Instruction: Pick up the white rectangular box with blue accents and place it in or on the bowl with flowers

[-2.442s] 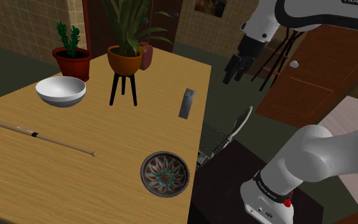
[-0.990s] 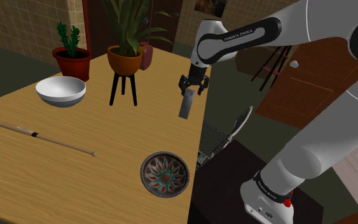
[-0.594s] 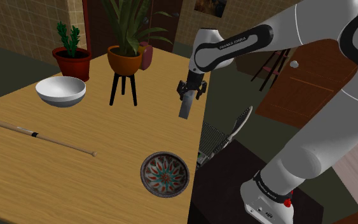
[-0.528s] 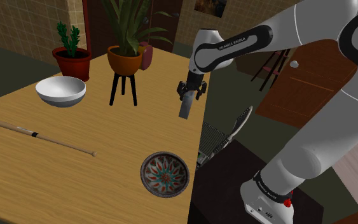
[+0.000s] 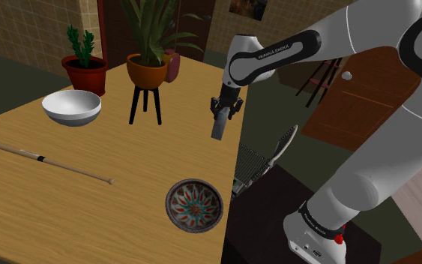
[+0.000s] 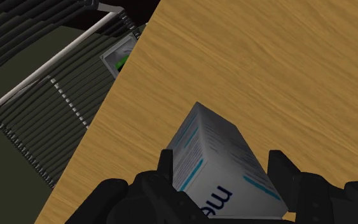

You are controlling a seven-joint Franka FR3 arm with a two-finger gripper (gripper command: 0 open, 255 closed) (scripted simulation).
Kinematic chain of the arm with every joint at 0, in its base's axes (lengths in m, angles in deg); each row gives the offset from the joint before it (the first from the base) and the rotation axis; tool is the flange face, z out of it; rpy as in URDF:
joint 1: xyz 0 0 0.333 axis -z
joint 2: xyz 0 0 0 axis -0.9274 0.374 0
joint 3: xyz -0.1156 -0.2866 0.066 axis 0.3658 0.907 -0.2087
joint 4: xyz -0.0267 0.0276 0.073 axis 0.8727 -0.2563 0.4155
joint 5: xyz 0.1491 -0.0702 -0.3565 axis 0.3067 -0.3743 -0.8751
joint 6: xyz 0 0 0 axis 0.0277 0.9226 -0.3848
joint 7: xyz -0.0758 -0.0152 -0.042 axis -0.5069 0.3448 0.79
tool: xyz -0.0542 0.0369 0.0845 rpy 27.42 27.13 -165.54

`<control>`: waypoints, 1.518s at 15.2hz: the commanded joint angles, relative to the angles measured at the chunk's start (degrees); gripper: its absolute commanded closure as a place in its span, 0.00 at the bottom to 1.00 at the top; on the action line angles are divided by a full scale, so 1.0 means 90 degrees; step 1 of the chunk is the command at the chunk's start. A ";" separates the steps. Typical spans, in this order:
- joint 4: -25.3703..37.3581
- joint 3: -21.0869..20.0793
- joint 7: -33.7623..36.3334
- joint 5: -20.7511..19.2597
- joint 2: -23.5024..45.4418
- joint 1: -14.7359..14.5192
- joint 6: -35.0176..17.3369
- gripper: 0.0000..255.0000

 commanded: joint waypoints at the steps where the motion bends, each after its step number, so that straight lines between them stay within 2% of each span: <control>1: -0.0001 0.0000 0.0000 0.0000 0.0001 0.0000 0.0000 1.00; 9: -0.0002 0.0000 0.0000 0.0000 0.0001 0.0000 -0.0002 1.00; 23: 0.0627 0.0008 -0.0109 0.0107 -0.0568 -0.0002 0.1190 1.00</control>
